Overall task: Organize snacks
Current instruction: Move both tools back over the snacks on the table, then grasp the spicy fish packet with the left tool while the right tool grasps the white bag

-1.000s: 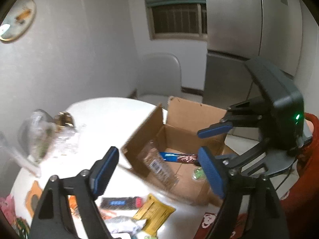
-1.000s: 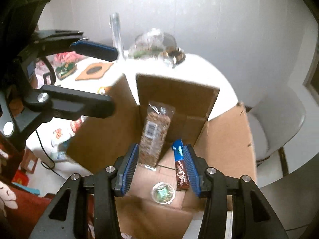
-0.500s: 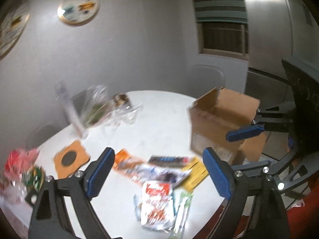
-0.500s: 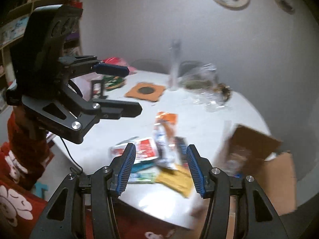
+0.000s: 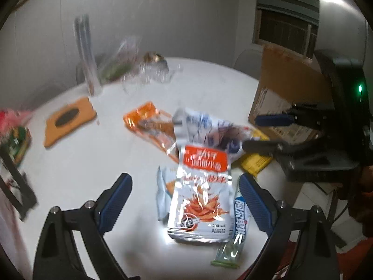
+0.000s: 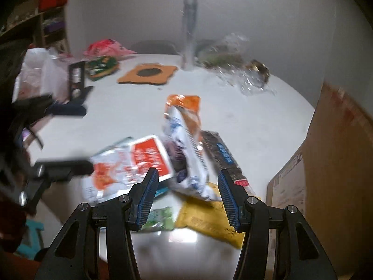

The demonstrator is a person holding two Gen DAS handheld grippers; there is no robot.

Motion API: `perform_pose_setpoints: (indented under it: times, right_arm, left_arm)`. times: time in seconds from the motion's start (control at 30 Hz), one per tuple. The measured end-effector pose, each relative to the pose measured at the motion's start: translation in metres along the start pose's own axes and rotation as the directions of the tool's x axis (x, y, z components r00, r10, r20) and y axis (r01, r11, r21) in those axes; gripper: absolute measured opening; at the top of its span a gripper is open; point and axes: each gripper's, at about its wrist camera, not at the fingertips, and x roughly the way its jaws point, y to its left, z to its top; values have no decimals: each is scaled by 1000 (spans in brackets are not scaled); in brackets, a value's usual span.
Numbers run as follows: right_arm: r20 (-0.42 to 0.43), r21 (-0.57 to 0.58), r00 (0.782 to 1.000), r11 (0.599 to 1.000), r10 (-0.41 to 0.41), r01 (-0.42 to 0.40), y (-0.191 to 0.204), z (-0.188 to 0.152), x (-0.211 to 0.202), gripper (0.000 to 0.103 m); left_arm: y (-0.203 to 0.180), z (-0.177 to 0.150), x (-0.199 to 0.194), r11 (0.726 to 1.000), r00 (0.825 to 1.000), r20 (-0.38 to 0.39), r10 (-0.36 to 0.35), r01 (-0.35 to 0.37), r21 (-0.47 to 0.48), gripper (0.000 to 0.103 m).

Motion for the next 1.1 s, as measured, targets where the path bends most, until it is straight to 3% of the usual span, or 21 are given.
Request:
perform_pose_setpoints:
  times: [0.2, 0.27, 0.53, 0.77, 0.87, 1.1]
  right_arm:
    - [-17, 71, 999, 997, 36, -35, -18, -1, 31, 49]
    - [-12, 82, 999, 996, 45, -44, -21, 1, 36, 49]
    - [-27, 96, 993, 989, 119, -116, -23, 10, 55, 48]
    - [-63, 111, 983, 981, 170, -162, -23, 12, 73, 48]
    - [-85, 136, 975, 972, 205, -193, -25, 11, 82, 40]
    - [-80, 134, 975, 972, 206, -194, -18, 8, 80, 25]
  left_arm:
    - [-5, -16, 32, 999, 999, -26, -33, 32, -32, 89]
    - [-8, -15, 34, 1000, 999, -27, -18, 18, -21, 82]
    - [-9, -14, 29, 1000, 1000, -6, 6, -6, -8, 69]
    - [-14, -15, 27, 1000, 1000, -1, -21, 21, 24, 70]
    - [-16, -16, 27, 999, 1000, -9, -24, 24, 33, 72]
    - [-14, -20, 22, 999, 1000, -10, -19, 19, 26, 75]
